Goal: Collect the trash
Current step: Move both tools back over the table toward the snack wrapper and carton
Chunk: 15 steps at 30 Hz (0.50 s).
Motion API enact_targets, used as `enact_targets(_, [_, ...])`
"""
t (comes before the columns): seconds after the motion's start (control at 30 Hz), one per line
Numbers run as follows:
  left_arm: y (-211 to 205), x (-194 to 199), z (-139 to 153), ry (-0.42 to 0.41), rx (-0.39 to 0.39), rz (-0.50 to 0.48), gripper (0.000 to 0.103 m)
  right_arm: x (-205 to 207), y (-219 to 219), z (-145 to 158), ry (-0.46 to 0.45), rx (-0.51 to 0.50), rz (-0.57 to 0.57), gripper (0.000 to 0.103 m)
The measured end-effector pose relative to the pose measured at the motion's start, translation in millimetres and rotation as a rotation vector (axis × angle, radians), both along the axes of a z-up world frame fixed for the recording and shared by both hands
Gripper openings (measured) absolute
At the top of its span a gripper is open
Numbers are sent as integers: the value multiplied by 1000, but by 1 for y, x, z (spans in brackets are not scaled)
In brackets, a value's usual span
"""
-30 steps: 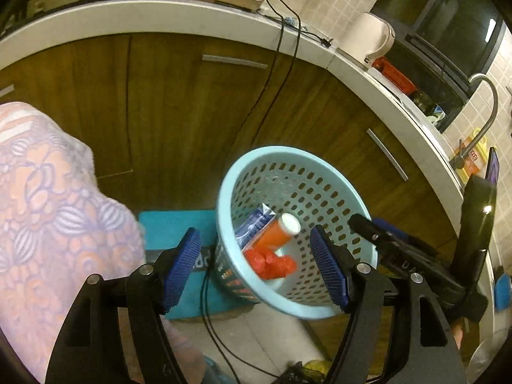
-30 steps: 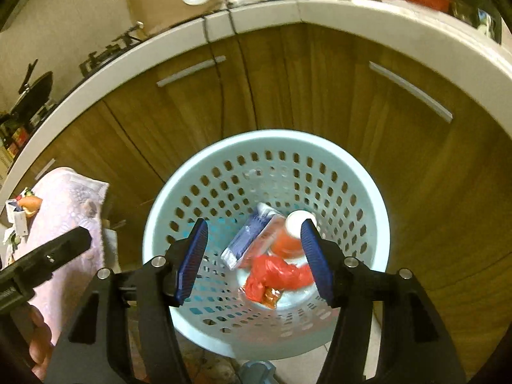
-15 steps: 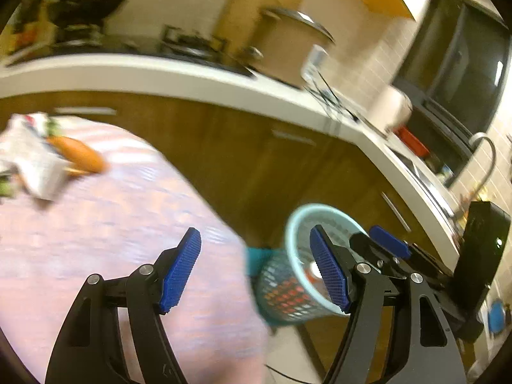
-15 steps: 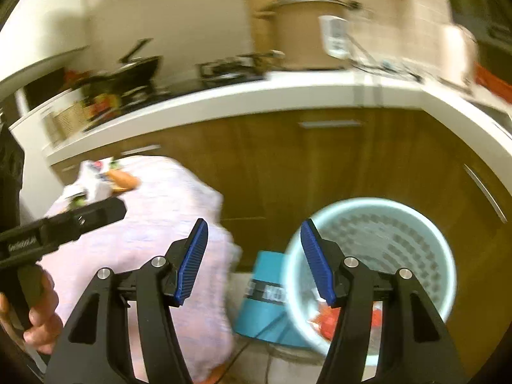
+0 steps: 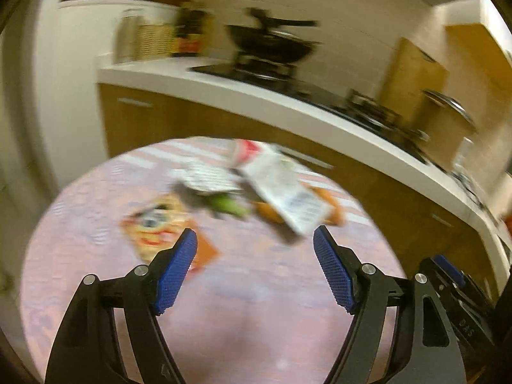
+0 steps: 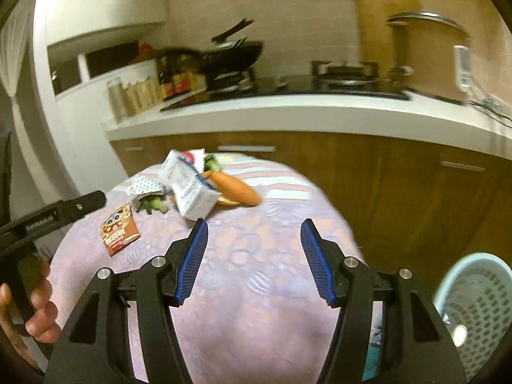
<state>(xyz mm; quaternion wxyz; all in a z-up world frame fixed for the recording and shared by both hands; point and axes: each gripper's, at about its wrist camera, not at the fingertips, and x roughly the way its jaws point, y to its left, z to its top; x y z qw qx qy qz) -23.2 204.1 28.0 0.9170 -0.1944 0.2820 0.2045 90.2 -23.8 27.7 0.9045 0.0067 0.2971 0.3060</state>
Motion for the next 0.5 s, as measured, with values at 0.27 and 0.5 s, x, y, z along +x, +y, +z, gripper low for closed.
enact_targets(0.27, [78,12,-48,166,-106,160,80,14,61,-46,72,-80,89,56])
enact_targets(0.5, [88,39,-73,251,-103,129,88,16,61,-50,89,-88,117,56])
